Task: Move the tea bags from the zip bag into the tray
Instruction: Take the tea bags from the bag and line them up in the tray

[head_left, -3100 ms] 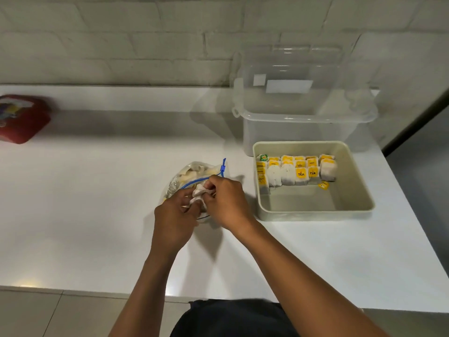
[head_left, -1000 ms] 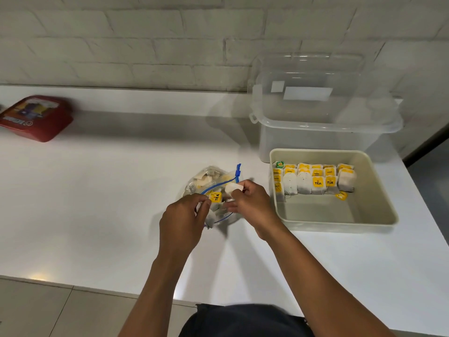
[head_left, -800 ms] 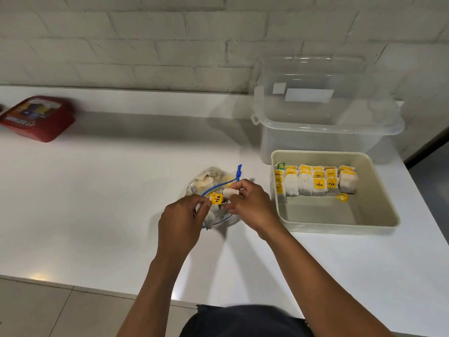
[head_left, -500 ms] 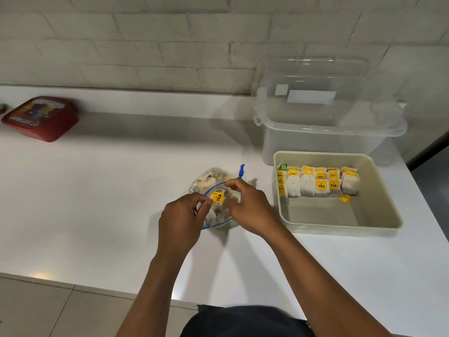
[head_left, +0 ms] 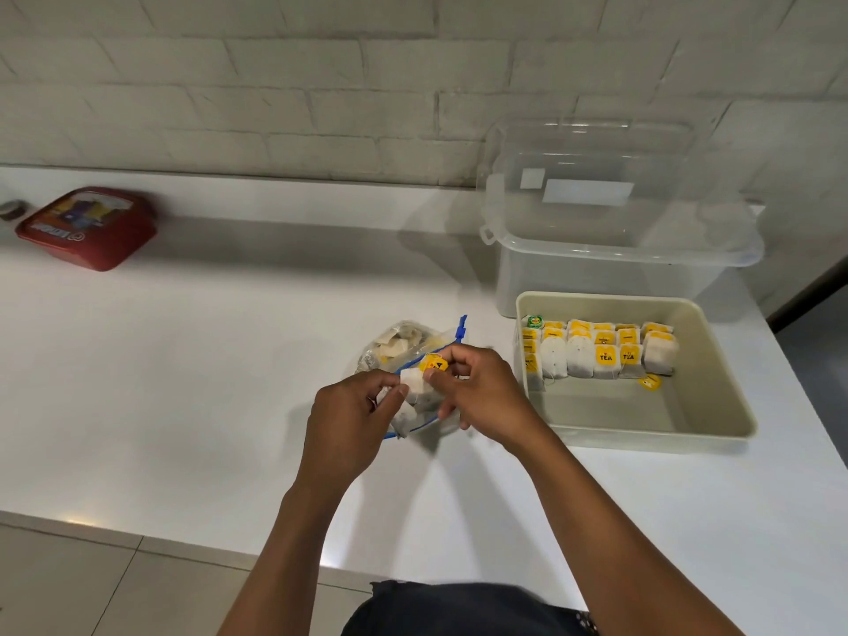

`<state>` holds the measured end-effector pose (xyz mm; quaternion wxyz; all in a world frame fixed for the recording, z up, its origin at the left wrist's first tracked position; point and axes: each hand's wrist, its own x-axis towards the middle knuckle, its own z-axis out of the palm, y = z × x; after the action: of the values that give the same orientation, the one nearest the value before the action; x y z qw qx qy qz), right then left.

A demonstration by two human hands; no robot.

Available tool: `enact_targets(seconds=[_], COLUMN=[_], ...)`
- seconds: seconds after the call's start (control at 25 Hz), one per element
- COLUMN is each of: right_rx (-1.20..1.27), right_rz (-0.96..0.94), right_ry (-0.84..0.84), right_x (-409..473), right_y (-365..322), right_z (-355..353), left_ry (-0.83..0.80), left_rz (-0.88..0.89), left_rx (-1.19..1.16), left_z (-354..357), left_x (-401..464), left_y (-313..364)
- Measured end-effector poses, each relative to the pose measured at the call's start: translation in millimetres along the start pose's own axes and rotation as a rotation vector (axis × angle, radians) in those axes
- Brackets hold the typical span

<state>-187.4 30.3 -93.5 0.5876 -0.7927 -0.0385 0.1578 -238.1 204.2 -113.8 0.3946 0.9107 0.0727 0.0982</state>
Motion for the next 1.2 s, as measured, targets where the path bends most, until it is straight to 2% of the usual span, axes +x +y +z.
enact_targets(seconds=[0.16,0.36,0.64,0.88,1.08,1.2], right_rx=[0.098,0.102,-0.065,-0.144,-0.200,-0.218], right_rz=[0.020,-0.003,-0.171,-0.252,-0.392,-0.364], right_ry=[-0.047,-0.075,0.070,0.299,0.238,0.258], right_x=[-2.1,-9.1,-14.3,-27.4,-37.2,-39.7], right_y=[-1.5,-5.2,0.9,-7.4,-20.8,-22.2], right_z=[-2.1,-7.7,-14.5,-24.3,-35.6,-46.7], left_ry=[0.003,-0.011,-0.022,-0.027,-0.056,-0.093], left_rz=[-0.031,-0.028,0.015,0.087,0.160,0.166], left_rx=[-0.100,-0.126,-0.130,-0.036,0.015,-0.033], left_z=[-2.2,-5.2,-6.5,-2.7,6.7,7.3], left_x=[-1.9,-3.2,-10.0,-16.0,-18.6,-19.0], left_y=[9.7,24.6,41.0,58.0,79.1,87.5])
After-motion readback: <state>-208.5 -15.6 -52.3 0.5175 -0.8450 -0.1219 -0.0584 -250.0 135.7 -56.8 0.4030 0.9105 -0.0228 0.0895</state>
